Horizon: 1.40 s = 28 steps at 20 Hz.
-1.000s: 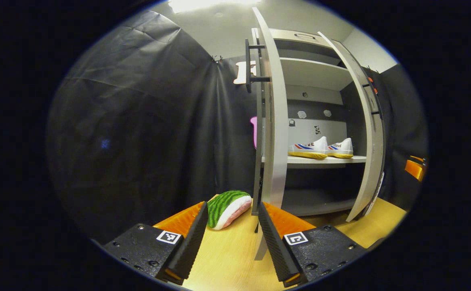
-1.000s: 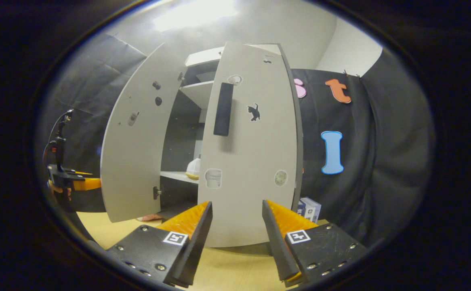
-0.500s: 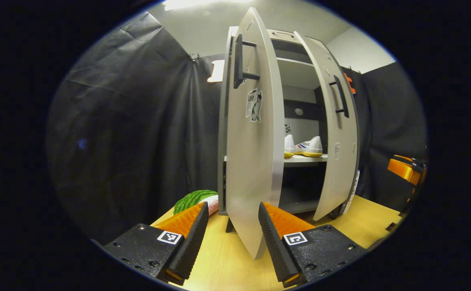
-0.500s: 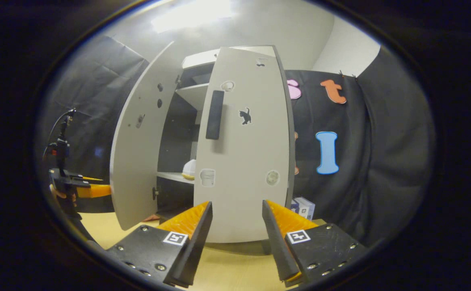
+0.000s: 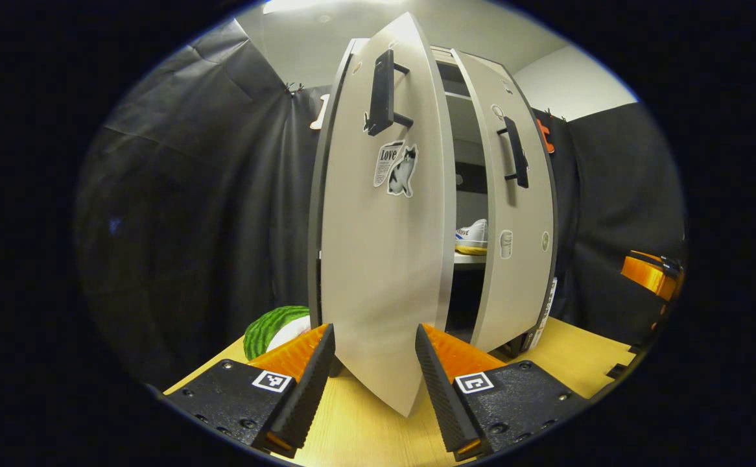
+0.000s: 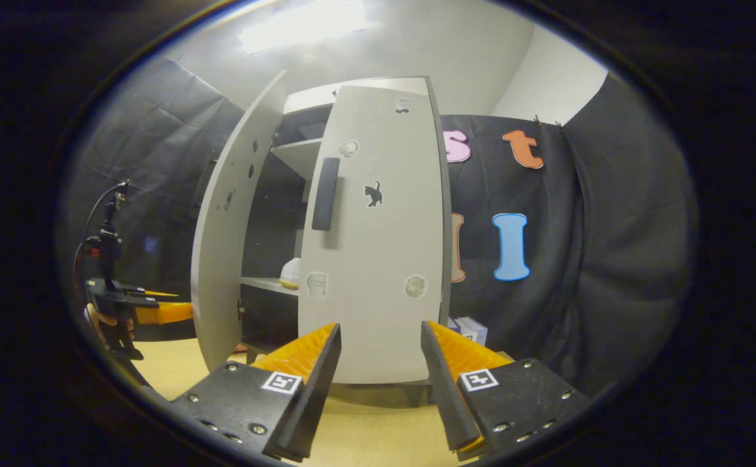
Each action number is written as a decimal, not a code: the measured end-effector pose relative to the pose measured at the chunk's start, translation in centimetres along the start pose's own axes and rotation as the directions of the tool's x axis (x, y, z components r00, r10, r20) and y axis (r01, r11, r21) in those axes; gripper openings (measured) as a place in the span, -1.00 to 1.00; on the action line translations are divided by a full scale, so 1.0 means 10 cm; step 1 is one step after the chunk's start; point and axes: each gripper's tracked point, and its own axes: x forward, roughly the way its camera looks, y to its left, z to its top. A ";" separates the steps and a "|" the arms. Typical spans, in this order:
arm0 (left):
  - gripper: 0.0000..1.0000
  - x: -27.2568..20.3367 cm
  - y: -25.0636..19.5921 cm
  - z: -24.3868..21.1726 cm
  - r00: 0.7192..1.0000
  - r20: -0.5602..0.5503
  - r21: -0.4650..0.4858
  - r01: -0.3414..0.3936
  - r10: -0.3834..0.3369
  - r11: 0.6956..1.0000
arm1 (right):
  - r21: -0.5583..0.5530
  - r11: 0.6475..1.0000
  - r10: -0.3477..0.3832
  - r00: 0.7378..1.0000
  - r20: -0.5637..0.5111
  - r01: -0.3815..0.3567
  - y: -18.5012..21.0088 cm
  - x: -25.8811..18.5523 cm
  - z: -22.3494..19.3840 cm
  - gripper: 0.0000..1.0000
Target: Grab one shoe with the right hand and put it into the shoe cabinet, grab the other shoe with the left hand and put it into the shoe cabinet; then close the right door with the right hand and the left door with the left hand.
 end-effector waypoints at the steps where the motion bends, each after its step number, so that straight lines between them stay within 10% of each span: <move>1: 0.53 0.00 -0.01 0.00 1.000 -0.001 0.000 0.006 -0.006 1.000 | 0.001 1.000 0.000 1.000 0.000 0.000 0.00 -0.01 0.00 0.48; 28: 0.60 -0.47 0.06 0.75 0.986 0.164 0.081 -0.010 -0.003 0.997 | 0.011 0.998 -0.057 0.990 0.131 0.056 0.21 -0.09 0.72 0.48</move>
